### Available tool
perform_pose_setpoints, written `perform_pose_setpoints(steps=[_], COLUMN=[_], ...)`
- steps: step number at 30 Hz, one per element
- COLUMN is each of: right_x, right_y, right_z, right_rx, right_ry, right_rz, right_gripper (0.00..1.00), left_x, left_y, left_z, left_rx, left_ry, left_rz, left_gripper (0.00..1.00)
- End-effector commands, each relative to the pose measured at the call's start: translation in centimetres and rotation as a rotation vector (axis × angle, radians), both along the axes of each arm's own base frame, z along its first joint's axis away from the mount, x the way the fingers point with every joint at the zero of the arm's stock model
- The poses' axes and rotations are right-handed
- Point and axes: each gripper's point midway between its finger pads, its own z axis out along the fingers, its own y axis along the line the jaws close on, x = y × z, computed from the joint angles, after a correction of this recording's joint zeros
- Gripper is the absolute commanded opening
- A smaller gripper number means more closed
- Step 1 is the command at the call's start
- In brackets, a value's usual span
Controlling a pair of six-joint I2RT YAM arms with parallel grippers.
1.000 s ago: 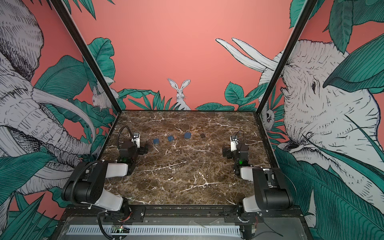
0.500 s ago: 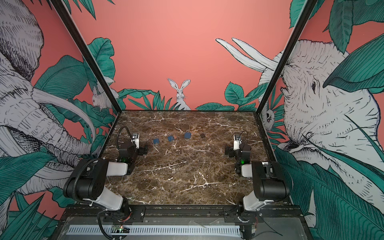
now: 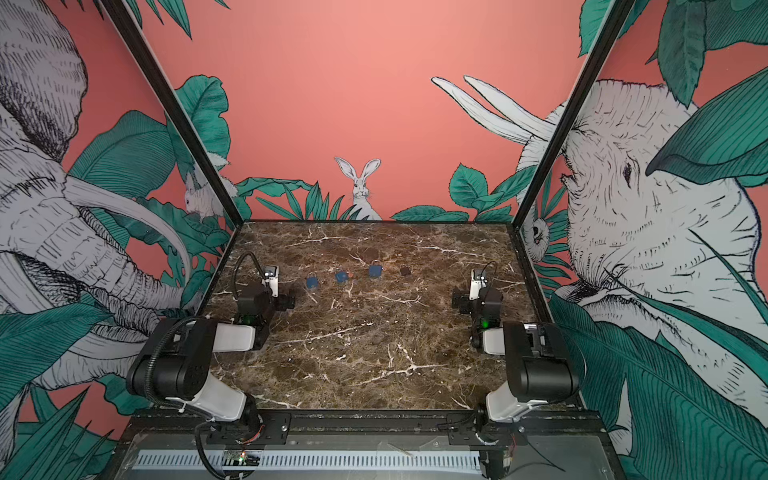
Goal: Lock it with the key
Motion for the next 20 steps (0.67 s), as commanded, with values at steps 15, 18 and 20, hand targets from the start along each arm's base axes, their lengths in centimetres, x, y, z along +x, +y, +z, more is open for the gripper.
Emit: perform_pose_setpoints(steps=[15, 18, 20], right_x=[0.74, 0.73, 0.76], right_y=[-0.35, -0.36, -0.35], right_z=[1.37, 1.33, 1.40], right_rx=[0.001, 0.001, 0.002], right_ry=[-0.050, -0.048, -0.050], right_rz=[-0.020, -0.021, -0.021], right_gripper=[0.99, 0.99, 0.99], left_x=[0.48, 0.46, 0.44], left_y=[-0.01, -0.01, 0.00], left_z=[1.02, 0.99, 1.04], left_rx=[-0.012, -0.014, -0.013], left_ry=[-0.034, -0.034, -0.036], left_rz=[-0.002, -0.002, -0.002], left_gripper=[0.99, 1.00, 1.00])
